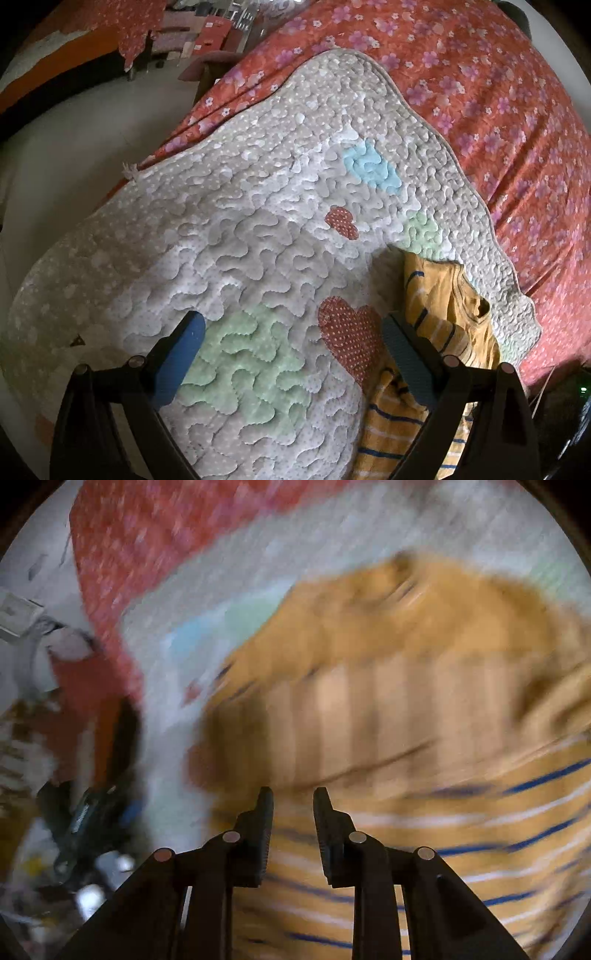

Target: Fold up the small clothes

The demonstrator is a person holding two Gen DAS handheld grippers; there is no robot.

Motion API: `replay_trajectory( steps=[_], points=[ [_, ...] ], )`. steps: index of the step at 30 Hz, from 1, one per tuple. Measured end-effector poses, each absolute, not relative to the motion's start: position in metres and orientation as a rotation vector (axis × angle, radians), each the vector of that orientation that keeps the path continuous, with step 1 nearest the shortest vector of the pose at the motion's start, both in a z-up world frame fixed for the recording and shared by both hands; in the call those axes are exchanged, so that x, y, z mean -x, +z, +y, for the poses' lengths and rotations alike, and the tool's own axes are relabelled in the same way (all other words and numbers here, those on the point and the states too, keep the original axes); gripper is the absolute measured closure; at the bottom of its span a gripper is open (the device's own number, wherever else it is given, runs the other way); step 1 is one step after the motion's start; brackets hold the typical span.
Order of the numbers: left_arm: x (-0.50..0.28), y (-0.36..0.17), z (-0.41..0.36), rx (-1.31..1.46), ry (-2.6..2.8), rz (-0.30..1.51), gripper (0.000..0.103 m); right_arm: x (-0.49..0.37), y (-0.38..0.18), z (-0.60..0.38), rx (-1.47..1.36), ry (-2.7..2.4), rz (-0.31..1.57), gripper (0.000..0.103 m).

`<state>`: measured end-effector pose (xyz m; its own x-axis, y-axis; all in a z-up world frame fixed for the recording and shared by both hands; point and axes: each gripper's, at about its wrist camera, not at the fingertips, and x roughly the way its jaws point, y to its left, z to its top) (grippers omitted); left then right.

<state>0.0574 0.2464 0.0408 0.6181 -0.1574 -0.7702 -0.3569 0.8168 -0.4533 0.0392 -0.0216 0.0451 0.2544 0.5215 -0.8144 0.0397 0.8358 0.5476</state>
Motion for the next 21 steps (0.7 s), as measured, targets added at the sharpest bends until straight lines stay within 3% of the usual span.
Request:
replay_trajectory(
  steps=[6,13,21],
  points=[
    [-0.057,0.039,0.258,0.679,0.121,0.912,0.007,-0.063,0.008,0.023,-0.502,0.299,1.313,0.074],
    [-0.053,0.045,0.271,0.723,0.128,0.878,0.007,-0.097,0.042,0.039,-0.425,0.307,1.155,0.067],
    [-0.048,0.047,0.28,0.78,0.114,0.866,0.007,-0.052,0.055,0.039,-0.338,0.336,1.171,0.062]
  ],
)
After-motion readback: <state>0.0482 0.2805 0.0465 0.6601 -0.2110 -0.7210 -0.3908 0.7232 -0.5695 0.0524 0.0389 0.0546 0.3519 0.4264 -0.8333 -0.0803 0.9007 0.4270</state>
